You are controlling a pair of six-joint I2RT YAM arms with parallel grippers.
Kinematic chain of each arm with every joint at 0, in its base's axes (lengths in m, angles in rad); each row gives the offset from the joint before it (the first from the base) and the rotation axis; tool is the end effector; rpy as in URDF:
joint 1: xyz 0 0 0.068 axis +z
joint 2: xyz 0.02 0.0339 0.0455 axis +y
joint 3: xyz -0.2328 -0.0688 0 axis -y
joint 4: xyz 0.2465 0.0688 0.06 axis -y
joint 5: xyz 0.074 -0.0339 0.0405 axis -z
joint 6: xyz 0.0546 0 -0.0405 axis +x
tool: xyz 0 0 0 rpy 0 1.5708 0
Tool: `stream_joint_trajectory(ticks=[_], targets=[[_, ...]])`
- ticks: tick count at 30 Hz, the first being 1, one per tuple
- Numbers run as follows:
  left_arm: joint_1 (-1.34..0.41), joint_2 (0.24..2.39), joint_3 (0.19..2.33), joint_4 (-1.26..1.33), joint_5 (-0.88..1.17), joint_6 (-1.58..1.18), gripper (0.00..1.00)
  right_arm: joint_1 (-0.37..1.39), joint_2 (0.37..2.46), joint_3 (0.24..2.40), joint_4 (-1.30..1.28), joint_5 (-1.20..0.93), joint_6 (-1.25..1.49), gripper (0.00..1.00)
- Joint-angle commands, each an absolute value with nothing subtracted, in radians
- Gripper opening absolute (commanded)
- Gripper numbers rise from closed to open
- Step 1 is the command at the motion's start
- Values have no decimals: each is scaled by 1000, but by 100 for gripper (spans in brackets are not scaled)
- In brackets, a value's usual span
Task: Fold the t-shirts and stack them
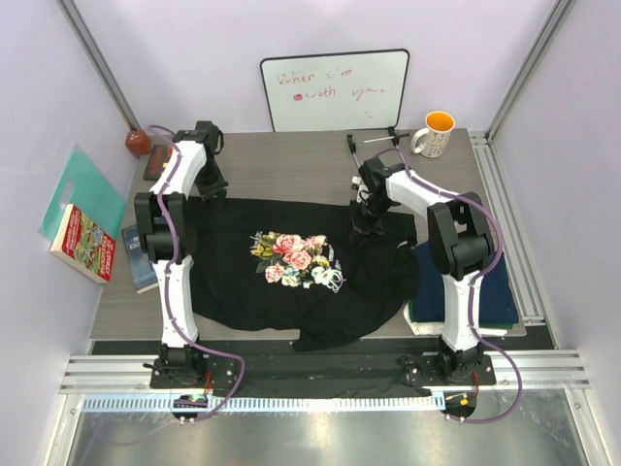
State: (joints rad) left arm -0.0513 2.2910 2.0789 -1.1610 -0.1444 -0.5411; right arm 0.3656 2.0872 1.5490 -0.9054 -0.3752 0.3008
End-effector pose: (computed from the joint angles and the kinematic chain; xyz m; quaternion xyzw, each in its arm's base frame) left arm 0.4521 -0.0153 0.1697 -0.2476 0.9612 0.0399 0.1151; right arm 0.3600 0.1593 0.1173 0.0436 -0.9796 -0.1963 0.0019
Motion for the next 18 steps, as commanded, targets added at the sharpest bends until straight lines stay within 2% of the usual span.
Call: stream_joint_trajectory(ticks=[1,18], targets=[[-54,2292,2097,-1167,-135,-534,25,386,2072,1611,-945,-410,281,28],[-54,2279,2079,-1160,-135,-543,25,477,2126,1646,-992,-459,273,27]])
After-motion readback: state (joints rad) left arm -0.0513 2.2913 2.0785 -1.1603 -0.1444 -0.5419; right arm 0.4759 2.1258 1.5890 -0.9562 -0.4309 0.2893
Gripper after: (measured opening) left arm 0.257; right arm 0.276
